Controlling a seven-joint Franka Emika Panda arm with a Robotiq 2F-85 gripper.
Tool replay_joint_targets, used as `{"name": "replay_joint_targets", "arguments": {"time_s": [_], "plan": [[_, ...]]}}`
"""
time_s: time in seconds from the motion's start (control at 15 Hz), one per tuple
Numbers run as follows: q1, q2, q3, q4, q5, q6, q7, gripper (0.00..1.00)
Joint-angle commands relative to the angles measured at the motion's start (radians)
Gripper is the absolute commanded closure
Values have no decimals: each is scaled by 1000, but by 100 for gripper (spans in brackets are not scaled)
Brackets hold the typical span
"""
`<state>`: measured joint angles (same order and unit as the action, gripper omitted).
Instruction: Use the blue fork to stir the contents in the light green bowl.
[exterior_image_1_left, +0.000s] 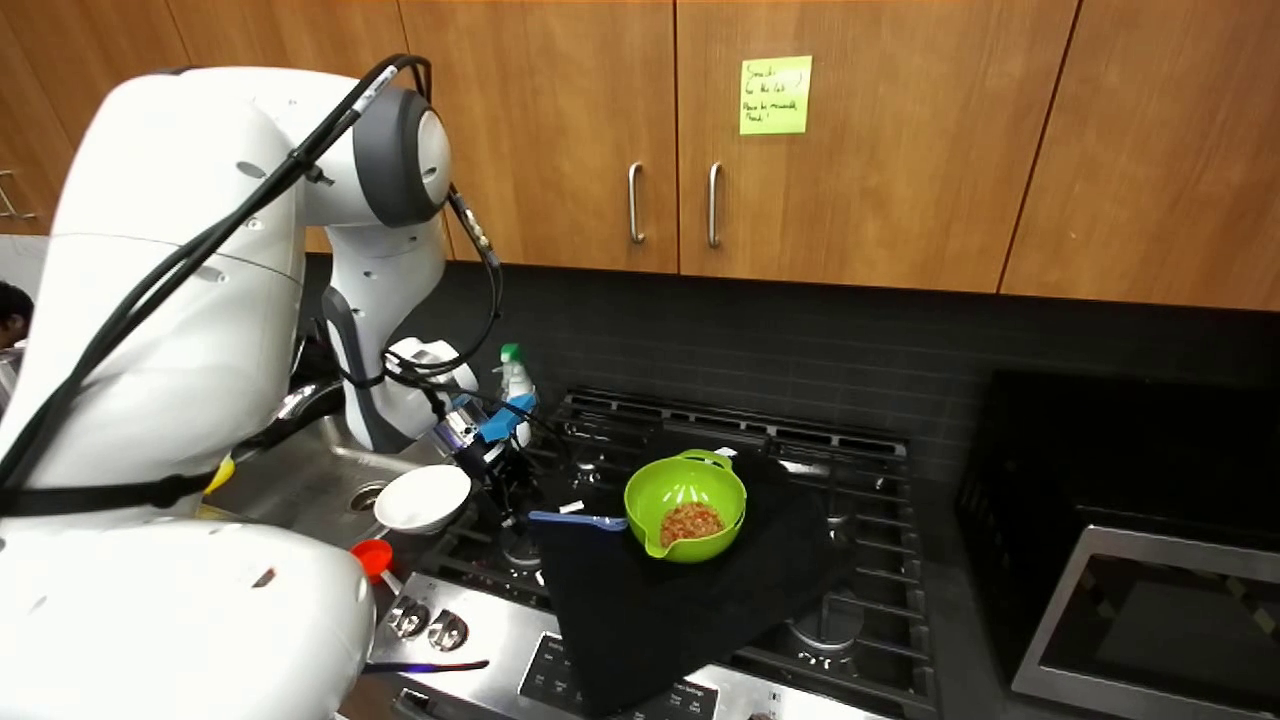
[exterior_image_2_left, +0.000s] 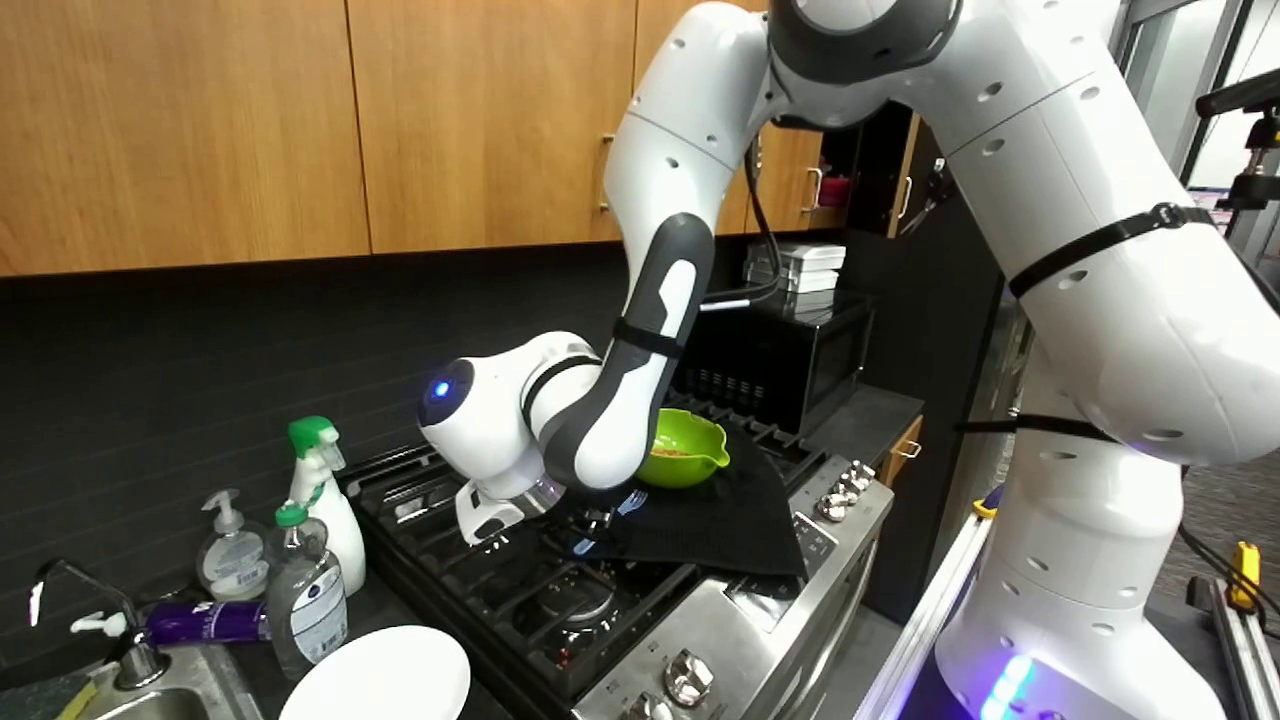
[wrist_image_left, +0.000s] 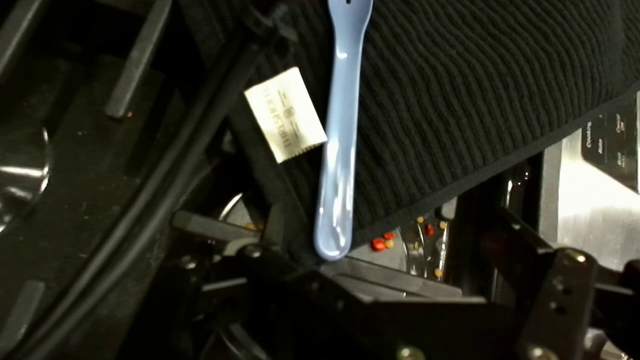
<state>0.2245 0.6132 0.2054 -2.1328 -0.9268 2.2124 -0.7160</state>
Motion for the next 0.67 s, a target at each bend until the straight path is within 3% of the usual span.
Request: {"name": "replay_joint_targets", "arguments": {"time_s": [0.0,0.6], "plan": [[-8,-21,13,-18,-7,4,8,0],[-7,-24,17,-21,-9,0,11,0]]}}
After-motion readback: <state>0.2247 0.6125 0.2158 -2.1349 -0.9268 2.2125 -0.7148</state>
